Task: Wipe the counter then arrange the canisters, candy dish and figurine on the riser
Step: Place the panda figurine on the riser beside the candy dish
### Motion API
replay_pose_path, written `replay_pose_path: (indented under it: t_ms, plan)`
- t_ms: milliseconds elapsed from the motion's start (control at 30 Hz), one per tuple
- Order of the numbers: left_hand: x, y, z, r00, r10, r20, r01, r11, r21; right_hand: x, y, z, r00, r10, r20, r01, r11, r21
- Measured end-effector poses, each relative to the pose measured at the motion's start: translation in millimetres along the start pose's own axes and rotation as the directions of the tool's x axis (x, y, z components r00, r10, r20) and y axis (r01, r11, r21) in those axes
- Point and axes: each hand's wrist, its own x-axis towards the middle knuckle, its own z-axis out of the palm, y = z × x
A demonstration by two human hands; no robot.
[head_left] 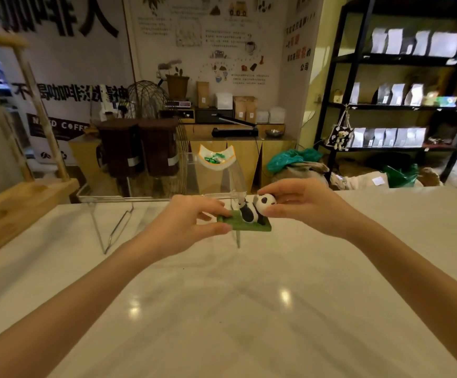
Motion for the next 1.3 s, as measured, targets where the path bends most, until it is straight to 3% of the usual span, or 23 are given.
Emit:
replay_pose_path:
  t_ms: [200, 400, 733, 1300]
  plan:
    - [30, -12, -28, 0.991, -0.012, -0.135, 0.008, 0.999, -0.033, 42, -15, -4, 0.993, -0.061, -0.106, 0.07, 0.994, 0.084]
    - [57, -36, -32, 0.971, -0.051, -0.234, 0.045, 0.999, -0.031, 86, -8, 1, 0.978, -0.069, -0.195, 0.076, 0.997, 0.029]
    - [91, -65, -27, 0.98, -0.138, -0.142, 0.143, 0.99, 0.019, 133, 22, 19, 0.967, 0.044, -0.25, -0.023, 0.996, 0.086]
    - [107, -74, -19, 0.983, -0.179, -0.048, 0.183, 0.977, 0.11, 139, 31, 27, 0.93, 0.014, -0.367, -0.027, 0.999, -0.03]
